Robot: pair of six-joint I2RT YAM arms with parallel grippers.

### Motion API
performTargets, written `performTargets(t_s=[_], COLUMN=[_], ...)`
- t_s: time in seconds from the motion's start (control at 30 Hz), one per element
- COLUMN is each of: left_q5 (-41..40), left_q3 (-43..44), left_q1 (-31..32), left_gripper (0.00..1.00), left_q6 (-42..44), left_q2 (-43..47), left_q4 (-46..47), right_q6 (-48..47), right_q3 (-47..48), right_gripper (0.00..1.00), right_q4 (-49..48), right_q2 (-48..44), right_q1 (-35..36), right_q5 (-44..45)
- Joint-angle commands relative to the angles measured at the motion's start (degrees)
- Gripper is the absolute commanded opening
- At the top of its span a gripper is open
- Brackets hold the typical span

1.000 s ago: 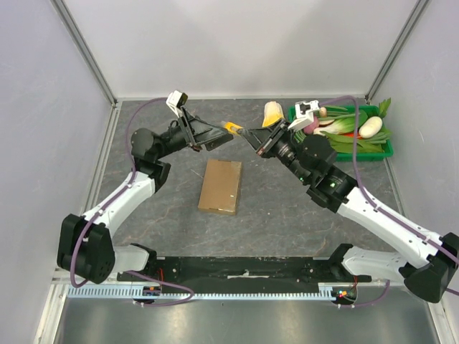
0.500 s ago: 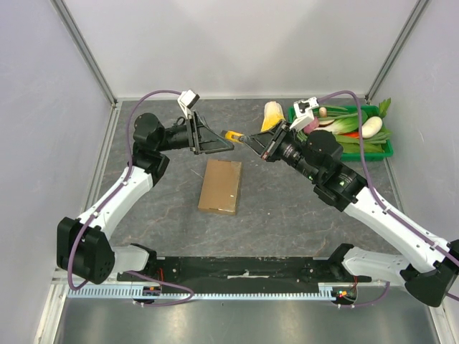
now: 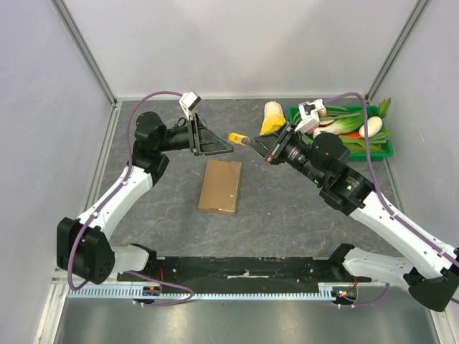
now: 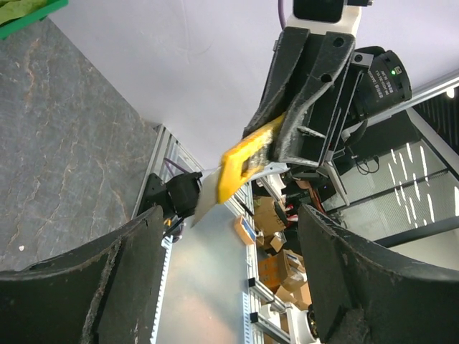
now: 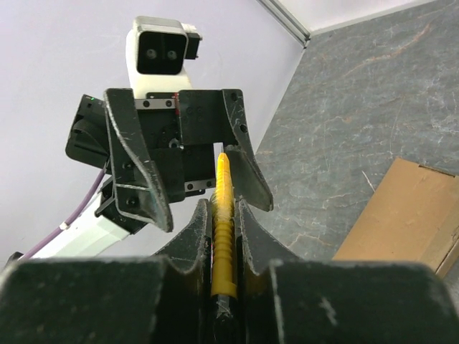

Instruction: Unpack the express box

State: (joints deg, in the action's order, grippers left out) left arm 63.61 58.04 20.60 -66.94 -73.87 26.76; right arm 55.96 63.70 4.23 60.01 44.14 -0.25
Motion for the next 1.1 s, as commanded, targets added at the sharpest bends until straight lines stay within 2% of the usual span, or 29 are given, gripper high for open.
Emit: performTargets(t_s=[0.0, 0.2, 0.5, 0.53, 0.6, 0.63, 0.7, 0.73, 0.77, 0.8, 0.83, 0.87, 0.9, 0.93, 1.0, 1.07], left_q5=[0.9, 0.5, 0.5, 0.6, 1.0, 1.3, 1.3, 1.3, 1.4, 1.4, 1.4, 1.3, 1.3, 1.1, 0.5, -0.7], left_q3=[2.7, 3.6, 2.3, 2.2, 2.2, 2.2, 2.2, 2.2, 2.2, 2.3, 2.3, 2.3, 2.3, 2.3, 2.0, 1.2], left_q1=[-0.2, -0.2, -0.2, -0.2, -0.2, -0.2, -0.2, -0.2, -0.2, -0.2, -0.2, -0.1, -0.3, -0.3, -0.3, -0.3], left_gripper=[0.81, 0.79, 0.59, 0.52, 0.46, 0.31, 0.20, 0.08, 0.03, 0.02, 0.02, 0.02, 0.02, 0.02, 0.02, 0.02], left_q6=[4.5, 4.4, 3.0, 2.7, 1.6, 1.5, 1.2, 1.4, 1.3, 1.1, 0.8, 0.4, -0.9, -1.7, -4.6, -6.8], left_q2=[1.6, 1.4, 1.4, 1.3, 0.9, 0.8, 0.8, 0.7, 0.7, 0.7, 0.7, 0.8, 0.9, 0.9, 1.3, 1.9], left_q4=[-2.6, -2.9, -0.9, -0.2, 0.7, 1.3, 1.5, 1.5, 1.7, 1.8, 2.0, 2.8, 3.4, 4.2, 6.6, 8.6], right_q6=[-1.3, -2.0, -3.9, -4.0, -4.1, -4.1, -3.8, -3.7, -3.7, -3.6, -3.6, -3.7, -3.7, -3.6, -3.4, -3.1], right_q3=[1.1, 1.5, 3.3, 3.5, 3.7, 3.6, 3.6, 3.6, 3.9, 4.0, 4.1, 4.1, 4.0, 3.8, 3.6, 3.5], right_gripper=[0.00, 0.00, 0.00, 0.00, 0.00, 0.00, 0.00, 0.00, 0.00, 0.04, 0.12, 0.24, 0.47, 0.57, 0.69, 0.69], right_q4=[-0.3, 0.3, 1.0, 1.0, 0.9, 0.9, 0.8, 0.7, 0.6, 0.6, 0.3, 0.0, -0.4, -1.6, -2.6, -3.8], right_q2=[-2.3, -0.7, 1.2, 1.9, 2.2, 2.7, 2.9, 3.1, 3.3, 3.4, 3.2, 3.1, 2.8, 2.3, 1.8, 1.4], right_q1=[0.2, 0.2, 0.2, 0.2, 0.1, 0.0, -0.1, -0.1, -0.1, -0.2, -0.2, -0.2, -0.2, -0.2, -0.1, -0.3], right_q5=[1.7, -3.4, -7.0, -7.5, -8.8, -9.0, -9.4, -9.6, -9.9, -10.1, -10.4, -10.5, -10.6, -10.4, -10.5, -11.1])
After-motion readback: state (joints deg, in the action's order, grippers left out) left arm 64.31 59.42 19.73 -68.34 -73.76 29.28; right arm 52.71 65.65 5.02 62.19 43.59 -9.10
